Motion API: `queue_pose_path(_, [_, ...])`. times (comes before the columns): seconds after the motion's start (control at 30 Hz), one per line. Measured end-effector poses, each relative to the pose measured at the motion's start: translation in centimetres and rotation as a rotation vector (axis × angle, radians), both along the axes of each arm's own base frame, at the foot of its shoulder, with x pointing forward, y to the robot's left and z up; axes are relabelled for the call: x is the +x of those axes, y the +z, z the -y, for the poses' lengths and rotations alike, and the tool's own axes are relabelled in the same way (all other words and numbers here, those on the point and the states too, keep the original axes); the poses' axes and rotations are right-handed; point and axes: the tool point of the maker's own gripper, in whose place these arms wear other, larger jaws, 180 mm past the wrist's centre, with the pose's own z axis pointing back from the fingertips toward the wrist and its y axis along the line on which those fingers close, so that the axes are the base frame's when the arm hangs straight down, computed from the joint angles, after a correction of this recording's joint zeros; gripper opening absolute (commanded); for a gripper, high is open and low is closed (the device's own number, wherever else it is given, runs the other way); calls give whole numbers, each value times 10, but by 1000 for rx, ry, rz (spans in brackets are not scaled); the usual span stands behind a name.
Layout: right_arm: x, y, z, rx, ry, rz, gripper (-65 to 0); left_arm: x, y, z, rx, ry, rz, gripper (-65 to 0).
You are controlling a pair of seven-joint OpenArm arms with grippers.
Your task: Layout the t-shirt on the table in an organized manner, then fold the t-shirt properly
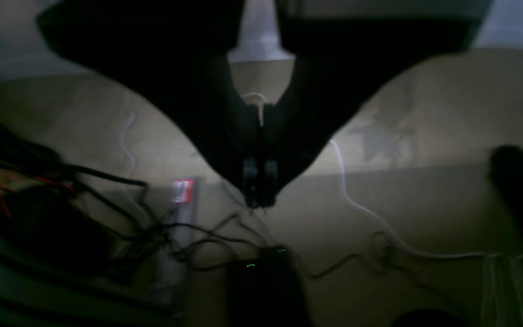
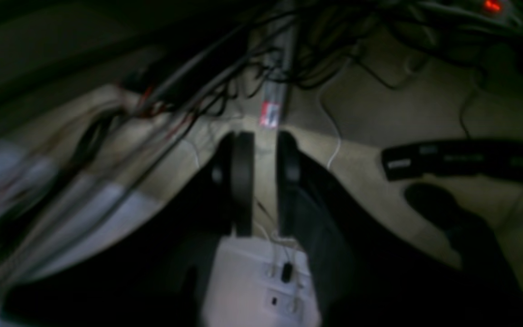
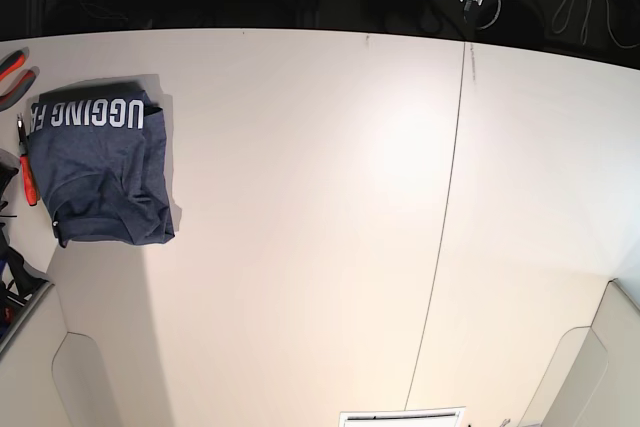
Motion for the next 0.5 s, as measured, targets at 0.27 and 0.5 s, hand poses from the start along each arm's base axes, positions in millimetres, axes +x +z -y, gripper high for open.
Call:
queue_pose_path(0.27, [30,-9,-23,-24,-53,15,-556,7,-14,-6,39,34,16,-650])
queue_pose_path(0.5, [36,-9,-28,-22,-60,24,-556,11,-24,1,38,42,-12,-650])
